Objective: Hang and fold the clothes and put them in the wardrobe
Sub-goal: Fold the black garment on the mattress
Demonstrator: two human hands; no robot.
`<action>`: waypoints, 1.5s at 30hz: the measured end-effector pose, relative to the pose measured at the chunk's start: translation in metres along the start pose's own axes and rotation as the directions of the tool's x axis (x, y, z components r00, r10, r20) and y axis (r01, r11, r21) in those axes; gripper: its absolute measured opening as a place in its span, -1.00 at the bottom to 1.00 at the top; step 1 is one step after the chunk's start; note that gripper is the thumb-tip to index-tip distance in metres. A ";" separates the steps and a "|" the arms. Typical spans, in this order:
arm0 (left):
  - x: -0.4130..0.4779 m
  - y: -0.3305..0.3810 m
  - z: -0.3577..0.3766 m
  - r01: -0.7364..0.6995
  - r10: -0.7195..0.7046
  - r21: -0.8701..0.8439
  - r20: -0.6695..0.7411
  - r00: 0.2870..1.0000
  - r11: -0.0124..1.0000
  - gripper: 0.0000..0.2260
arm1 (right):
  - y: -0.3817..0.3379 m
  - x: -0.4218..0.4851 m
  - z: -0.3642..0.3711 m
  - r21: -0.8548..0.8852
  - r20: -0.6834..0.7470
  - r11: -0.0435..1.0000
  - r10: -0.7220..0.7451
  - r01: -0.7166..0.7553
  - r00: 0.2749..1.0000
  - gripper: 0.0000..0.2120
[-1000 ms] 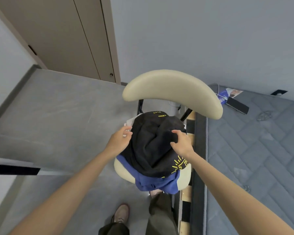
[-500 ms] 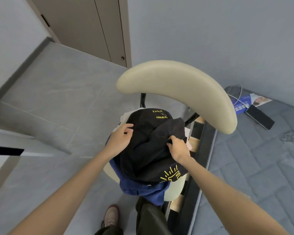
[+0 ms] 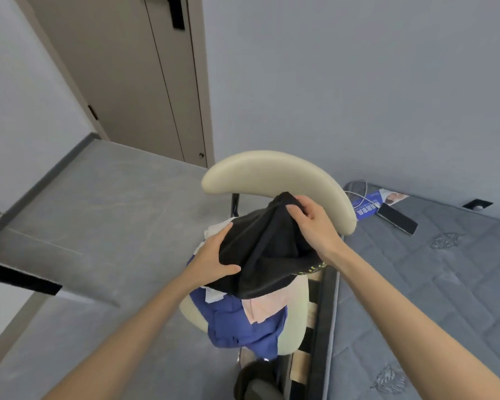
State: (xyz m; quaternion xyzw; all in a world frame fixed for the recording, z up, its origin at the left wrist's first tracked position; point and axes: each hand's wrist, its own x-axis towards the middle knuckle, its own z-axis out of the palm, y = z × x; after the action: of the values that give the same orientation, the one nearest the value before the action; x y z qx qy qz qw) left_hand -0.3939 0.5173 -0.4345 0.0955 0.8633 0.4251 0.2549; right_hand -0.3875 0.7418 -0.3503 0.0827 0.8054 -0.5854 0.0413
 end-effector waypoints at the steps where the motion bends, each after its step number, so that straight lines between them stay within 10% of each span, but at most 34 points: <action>1: -0.010 0.005 -0.004 -0.030 0.030 -0.011 0.010 0.999 0.999 -0.08 | -0.017 -0.010 -0.001 0.034 -0.011 0.999 -0.034 0.034 0.999 -0.84; 9: -0.087 0.043 -0.013 -0.342 0.338 0.060 0.073 0.938 0.938 0.13 | -0.144 -0.096 -0.014 0.583 -0.138 0.801 -0.064 0.134 0.988 -0.86; 15: -0.118 0.075 -0.012 -0.294 0.288 -0.063 -0.087 0.954 0.954 -0.64 | -0.172 -0.140 -0.034 0.666 -0.244 0.720 -0.038 0.196 0.969 -0.87; 21: -0.139 0.126 -0.029 -0.206 0.197 -0.221 -0.059 0.979 0.953 -0.76 | -0.133 -0.161 -0.054 0.329 -0.255 0.944 0.106 -0.017 0.961 -0.87; 25: -0.133 0.160 -0.030 -0.065 0.064 -0.477 -0.018 0.998 0.877 -0.77 | -0.117 -0.181 -0.053 -0.140 -0.050 0.990 -0.007 0.000 0.999 -0.46; 31: -0.126 0.196 -0.038 0.239 -0.107 -0.668 0.233 0.967 0.705 -0.87 | -0.121 -0.204 -0.037 -0.410 0.226 0.723 -0.510 0.556 0.830 -0.46; 36: -0.130 0.215 -0.060 0.242 -0.061 -0.751 0.261 0.964 0.614 -0.84 | -0.130 -0.184 -0.039 -0.643 0.208 0.434 -0.694 0.631 0.689 -0.65; 45: -0.157 0.215 -0.104 0.063 0.235 -0.908 0.174 0.956 0.415 -0.47 | -0.206 -0.146 -0.037 -0.054 -0.328 0.876 -0.470 0.480 0.820 -0.84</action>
State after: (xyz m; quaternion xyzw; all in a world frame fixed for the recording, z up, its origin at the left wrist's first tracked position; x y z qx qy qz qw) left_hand -0.3249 0.5196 -0.1569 0.0457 0.4470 0.8174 0.3606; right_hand -0.2799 0.7023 -0.1224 -0.0226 0.7866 -0.5672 -0.2429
